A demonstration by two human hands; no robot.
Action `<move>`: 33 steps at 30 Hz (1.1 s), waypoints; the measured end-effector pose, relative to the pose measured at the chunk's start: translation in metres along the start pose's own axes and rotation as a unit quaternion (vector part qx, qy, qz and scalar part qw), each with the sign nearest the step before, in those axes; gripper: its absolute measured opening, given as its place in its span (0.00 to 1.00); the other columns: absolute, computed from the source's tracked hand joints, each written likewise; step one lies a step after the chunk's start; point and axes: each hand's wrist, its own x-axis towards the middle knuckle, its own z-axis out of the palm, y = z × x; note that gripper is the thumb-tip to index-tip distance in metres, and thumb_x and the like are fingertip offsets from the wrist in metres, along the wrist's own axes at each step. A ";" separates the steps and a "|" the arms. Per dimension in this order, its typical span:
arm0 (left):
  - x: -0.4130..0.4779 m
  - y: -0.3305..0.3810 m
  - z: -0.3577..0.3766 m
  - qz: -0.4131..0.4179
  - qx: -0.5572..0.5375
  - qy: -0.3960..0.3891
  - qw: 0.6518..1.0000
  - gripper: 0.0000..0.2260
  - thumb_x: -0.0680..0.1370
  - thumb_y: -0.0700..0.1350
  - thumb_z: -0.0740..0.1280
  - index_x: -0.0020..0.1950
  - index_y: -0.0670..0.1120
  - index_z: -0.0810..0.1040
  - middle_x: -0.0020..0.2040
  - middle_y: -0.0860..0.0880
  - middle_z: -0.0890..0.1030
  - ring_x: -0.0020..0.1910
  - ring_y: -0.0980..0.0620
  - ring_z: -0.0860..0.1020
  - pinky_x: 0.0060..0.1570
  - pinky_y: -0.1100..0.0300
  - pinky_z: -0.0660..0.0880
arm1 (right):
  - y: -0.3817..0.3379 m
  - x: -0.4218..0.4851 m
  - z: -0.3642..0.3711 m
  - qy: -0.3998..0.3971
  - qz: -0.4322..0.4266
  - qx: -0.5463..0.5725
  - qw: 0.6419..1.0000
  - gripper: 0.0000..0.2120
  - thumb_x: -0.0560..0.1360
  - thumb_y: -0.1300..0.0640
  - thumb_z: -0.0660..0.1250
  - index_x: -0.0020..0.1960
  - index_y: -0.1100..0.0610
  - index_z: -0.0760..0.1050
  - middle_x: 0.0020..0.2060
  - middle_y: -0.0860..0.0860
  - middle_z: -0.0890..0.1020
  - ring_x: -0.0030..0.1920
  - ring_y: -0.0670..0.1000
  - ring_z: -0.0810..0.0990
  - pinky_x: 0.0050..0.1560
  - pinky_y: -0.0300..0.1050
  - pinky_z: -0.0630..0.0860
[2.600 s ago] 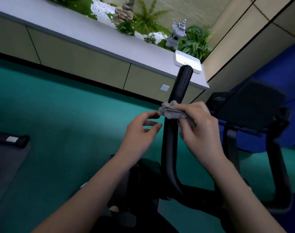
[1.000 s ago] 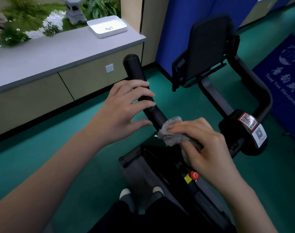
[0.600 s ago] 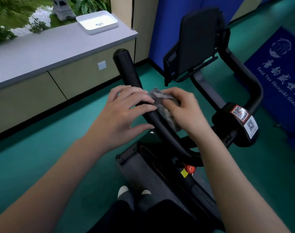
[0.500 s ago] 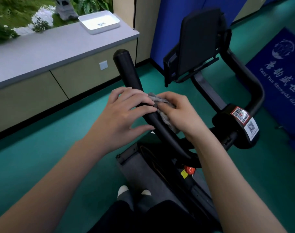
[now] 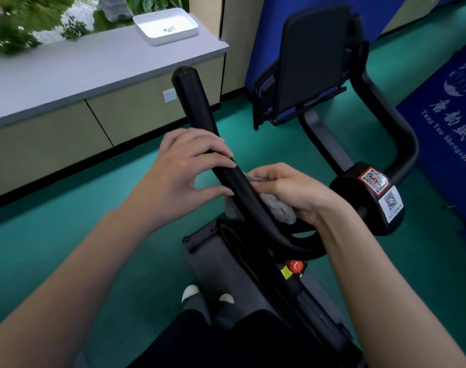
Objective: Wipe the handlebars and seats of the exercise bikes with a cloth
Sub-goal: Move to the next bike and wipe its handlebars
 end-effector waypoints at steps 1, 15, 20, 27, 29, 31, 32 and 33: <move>0.000 0.000 0.000 -0.003 -0.001 0.000 1.000 0.17 0.70 0.58 0.70 0.52 0.49 0.82 0.55 0.55 0.79 0.61 0.53 0.73 0.63 0.57 0.58 | 0.000 0.001 0.000 -0.013 -0.004 -0.004 1.000 0.08 0.78 0.64 0.63 0.52 0.65 0.79 0.46 0.57 0.84 0.47 0.51 0.83 0.51 0.42 0.78; -0.001 0.014 -0.003 -0.035 0.005 -0.024 0.999 0.19 0.68 0.56 0.73 0.54 0.47 0.81 0.56 0.53 0.79 0.63 0.50 0.73 0.64 0.49 0.63 | 0.011 -0.036 -0.018 0.100 -0.069 -0.150 0.981 0.05 0.76 0.60 0.66 0.45 0.54 0.81 0.40 0.49 0.85 0.44 0.48 0.82 0.52 0.48 0.76; 0.000 0.029 0.002 -0.037 -0.007 -0.031 0.999 0.21 0.67 0.58 0.73 0.55 0.47 0.81 0.55 0.52 0.79 0.62 0.50 0.73 0.63 0.46 0.65 | 0.003 -0.055 0.013 0.223 -0.232 -0.227 0.919 0.07 0.71 0.64 0.69 0.48 0.56 0.82 0.41 0.48 0.81 0.43 0.43 0.77 0.44 0.26 0.68; 0.000 0.043 0.010 -0.062 -0.044 -0.063 0.995 0.19 0.66 0.55 0.74 0.53 0.46 0.83 0.55 0.50 0.80 0.62 0.49 0.74 0.65 0.50 0.64 | 0.022 -0.096 -0.008 0.232 -0.218 -0.270 0.909 0.14 0.68 0.71 0.69 0.47 0.55 0.83 0.39 0.45 0.81 0.44 0.41 0.77 0.43 0.24 0.67; 0.001 0.046 0.009 -0.071 -0.052 -0.065 0.994 0.19 0.66 0.54 0.73 0.52 0.45 0.83 0.54 0.50 0.80 0.60 0.49 0.74 0.65 0.54 0.64 | 0.022 -0.094 0.005 0.267 -0.255 -0.268 0.890 0.15 0.68 0.72 0.69 0.48 0.56 0.83 0.41 0.46 0.81 0.44 0.43 0.78 0.46 0.27 0.70; 0.001 0.048 0.008 -0.079 -0.057 -0.068 0.993 0.19 0.66 0.54 0.73 0.52 0.44 0.83 0.54 0.49 0.80 0.60 0.48 0.74 0.65 0.53 0.65 | 0.028 -0.093 0.022 0.249 -0.281 -0.275 0.885 0.14 0.68 0.72 0.68 0.50 0.59 0.82 0.46 0.50 0.81 0.48 0.49 0.79 0.51 0.36 0.73; 0.001 0.049 0.008 -0.082 -0.060 -0.068 0.992 0.18 0.66 0.53 0.73 0.52 0.44 0.83 0.54 0.49 0.80 0.60 0.48 0.73 0.65 0.53 0.65 | 0.032 -0.096 0.027 0.236 -0.289 -0.282 0.884 0.14 0.68 0.72 0.68 0.50 0.60 0.82 0.47 0.51 0.80 0.50 0.50 0.78 0.53 0.38 0.74; 0.001 0.050 0.008 -0.085 -0.062 -0.066 0.992 0.18 0.66 0.53 0.73 0.52 0.44 0.83 0.54 0.49 0.79 0.60 0.49 0.73 0.65 0.54 0.65 | 0.038 -0.100 0.028 0.226 -0.295 -0.289 0.882 0.14 0.67 0.73 0.68 0.50 0.60 0.82 0.48 0.51 0.80 0.50 0.51 0.78 0.53 0.39 0.73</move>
